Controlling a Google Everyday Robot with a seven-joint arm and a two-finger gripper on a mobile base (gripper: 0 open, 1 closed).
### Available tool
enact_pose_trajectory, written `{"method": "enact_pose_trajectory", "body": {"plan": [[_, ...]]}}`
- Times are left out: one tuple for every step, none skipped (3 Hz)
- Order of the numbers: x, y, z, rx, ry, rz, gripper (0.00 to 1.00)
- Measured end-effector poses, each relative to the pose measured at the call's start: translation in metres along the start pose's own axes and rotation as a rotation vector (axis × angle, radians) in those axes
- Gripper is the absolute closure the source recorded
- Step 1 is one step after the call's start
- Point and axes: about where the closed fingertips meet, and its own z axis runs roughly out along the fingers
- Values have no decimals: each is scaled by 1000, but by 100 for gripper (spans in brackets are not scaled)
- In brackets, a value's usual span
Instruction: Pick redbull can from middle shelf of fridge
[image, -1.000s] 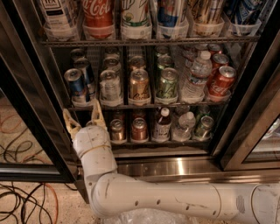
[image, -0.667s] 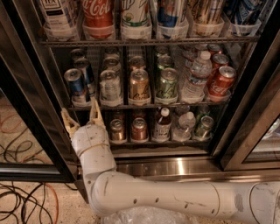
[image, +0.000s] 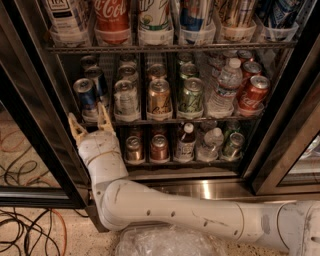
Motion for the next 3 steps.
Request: {"method": "enact_pose_trajectory", "body": {"plan": [[-1,-4,11,0,-7,4,39],[-1,-6,22,-7,-10,11,39],[0,-9,34,-8,-8,23,39]]}}
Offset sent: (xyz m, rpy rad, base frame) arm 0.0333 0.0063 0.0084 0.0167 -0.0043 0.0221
